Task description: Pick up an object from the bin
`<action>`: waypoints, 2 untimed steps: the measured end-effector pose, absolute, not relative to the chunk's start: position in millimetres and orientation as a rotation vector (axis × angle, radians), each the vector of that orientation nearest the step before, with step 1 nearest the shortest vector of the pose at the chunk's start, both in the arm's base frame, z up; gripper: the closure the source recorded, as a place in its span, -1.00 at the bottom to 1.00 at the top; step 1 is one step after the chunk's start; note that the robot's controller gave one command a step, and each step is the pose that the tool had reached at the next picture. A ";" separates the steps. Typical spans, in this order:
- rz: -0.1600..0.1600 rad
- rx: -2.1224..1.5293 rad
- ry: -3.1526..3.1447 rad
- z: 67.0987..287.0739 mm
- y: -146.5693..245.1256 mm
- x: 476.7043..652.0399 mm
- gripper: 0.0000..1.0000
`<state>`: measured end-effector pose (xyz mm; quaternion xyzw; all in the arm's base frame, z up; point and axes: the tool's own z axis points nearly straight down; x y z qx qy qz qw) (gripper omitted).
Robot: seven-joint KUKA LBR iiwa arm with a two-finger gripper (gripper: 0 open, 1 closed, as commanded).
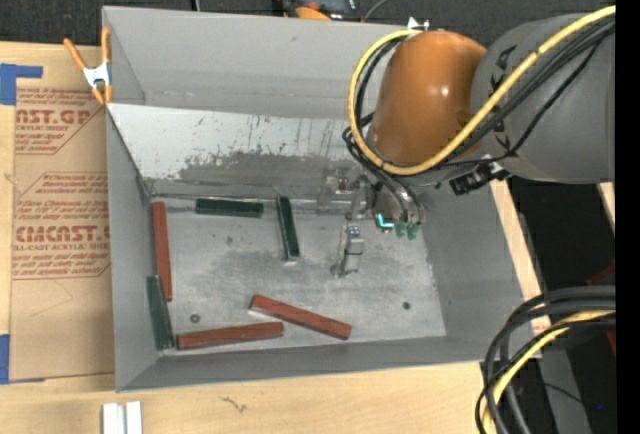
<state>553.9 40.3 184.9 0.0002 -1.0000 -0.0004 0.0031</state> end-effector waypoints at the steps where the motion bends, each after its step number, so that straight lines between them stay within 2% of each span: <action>1: 0.000 0.552 -3.089 68.1 123.9 515.9 -1.00; 2: 0.000 0.547 -3.094 70.5 122.8 517.7 1.00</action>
Offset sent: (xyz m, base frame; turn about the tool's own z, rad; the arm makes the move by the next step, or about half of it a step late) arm -0.0365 0.0823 -0.1149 -0.3499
